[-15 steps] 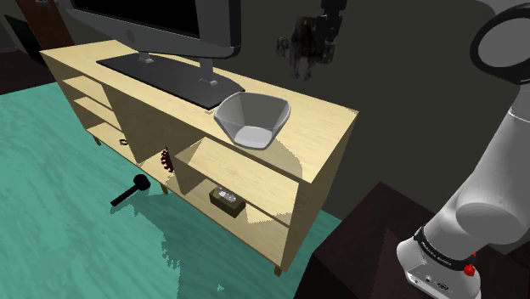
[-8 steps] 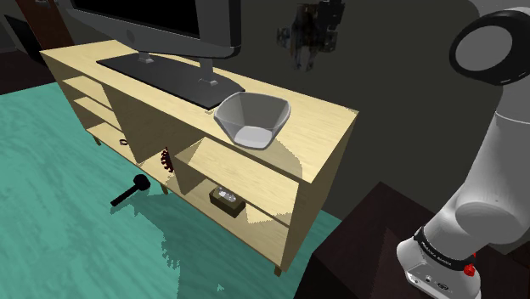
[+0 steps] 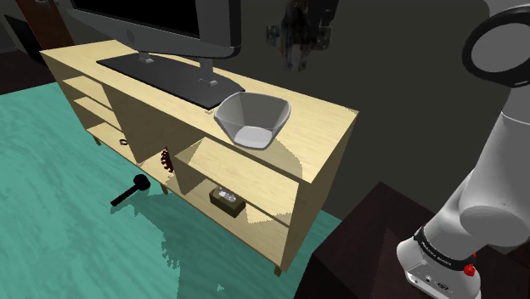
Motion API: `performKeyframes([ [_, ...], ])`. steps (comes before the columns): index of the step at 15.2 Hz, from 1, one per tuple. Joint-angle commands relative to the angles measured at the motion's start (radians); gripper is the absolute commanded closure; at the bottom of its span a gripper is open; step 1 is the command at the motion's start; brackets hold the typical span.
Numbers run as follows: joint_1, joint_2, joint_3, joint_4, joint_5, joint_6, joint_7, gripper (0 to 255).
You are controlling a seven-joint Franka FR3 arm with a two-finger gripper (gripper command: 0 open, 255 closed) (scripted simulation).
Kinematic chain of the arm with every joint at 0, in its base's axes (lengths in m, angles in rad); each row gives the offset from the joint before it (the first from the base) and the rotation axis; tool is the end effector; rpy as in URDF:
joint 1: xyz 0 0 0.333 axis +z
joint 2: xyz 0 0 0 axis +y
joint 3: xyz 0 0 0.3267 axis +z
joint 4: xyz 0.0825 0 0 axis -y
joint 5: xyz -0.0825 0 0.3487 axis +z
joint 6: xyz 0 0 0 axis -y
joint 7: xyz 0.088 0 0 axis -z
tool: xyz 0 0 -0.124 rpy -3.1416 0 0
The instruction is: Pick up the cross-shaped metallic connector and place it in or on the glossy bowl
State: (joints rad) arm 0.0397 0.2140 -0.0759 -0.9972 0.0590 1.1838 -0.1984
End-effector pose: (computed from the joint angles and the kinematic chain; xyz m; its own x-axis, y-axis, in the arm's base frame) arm 0.5318 -0.0036 0.7087 0.9827 0.1845 -0.0183 0.1836 -0.9820 -0.0436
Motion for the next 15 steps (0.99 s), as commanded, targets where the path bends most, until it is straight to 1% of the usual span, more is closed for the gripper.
performKeyframes([
  [1,0.031,-0.024,0.017,-0.026,-0.004,0.006,0.047,255],
  [4,0.079,-0.047,0.046,-0.052,-0.009,0.013,0.121,255],
  [8,0.142,-0.056,0.085,-0.057,-0.014,0.013,0.221,255],
  [12,0.205,-0.041,0.126,-0.028,-0.02,0.004,0.322,255],
  [15,0.254,-0.012,0.156,0.018,-0.027,-0.01,0.398,255],
])
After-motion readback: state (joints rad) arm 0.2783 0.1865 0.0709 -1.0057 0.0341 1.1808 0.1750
